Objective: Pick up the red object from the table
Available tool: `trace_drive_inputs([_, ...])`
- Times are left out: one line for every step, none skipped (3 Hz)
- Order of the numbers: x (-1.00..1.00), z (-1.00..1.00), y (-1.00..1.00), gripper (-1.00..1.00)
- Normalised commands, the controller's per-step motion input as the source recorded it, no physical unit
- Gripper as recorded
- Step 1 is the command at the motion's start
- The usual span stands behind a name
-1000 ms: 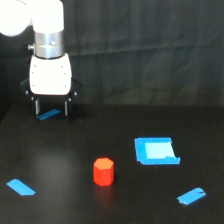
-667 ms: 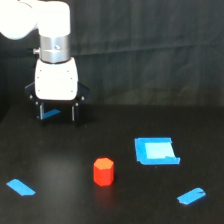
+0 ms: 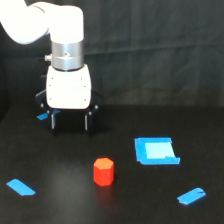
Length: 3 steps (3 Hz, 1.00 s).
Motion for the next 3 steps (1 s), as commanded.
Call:
trace_drive_inputs([0.81,-0.18,-0.76,0.89])
trace_drive_inputs([0.88,-0.12,-0.71,1.00])
trace_drive_inputs([0.57,-0.15,-0.86,1.00])
